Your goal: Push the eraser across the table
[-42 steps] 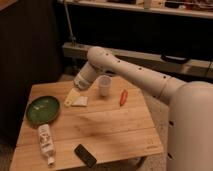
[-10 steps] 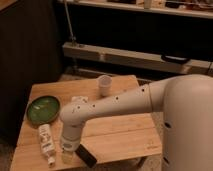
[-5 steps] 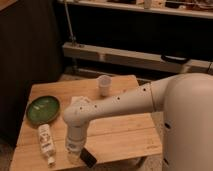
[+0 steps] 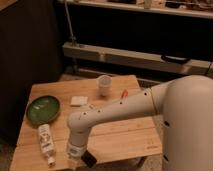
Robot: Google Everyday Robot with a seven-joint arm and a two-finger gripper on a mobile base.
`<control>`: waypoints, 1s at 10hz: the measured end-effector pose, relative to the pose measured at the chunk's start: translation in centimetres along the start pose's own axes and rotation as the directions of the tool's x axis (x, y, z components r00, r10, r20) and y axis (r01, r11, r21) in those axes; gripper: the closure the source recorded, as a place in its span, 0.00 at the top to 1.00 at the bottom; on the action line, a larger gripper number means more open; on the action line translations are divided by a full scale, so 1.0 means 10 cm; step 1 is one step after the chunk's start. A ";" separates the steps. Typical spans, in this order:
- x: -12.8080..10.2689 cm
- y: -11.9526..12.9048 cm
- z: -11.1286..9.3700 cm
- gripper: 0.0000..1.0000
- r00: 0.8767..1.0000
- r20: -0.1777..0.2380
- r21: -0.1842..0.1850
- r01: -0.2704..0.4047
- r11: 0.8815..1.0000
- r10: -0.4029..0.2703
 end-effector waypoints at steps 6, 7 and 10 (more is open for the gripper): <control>0.14 -0.19 0.24 0.00 1.000 0.025 0.054 -0.008 0.998 0.007; 0.07 -0.22 0.23 0.00 1.000 0.001 0.063 0.005 0.998 -0.005; 0.01 -0.30 0.19 0.00 1.000 -0.009 0.065 0.008 0.998 -0.007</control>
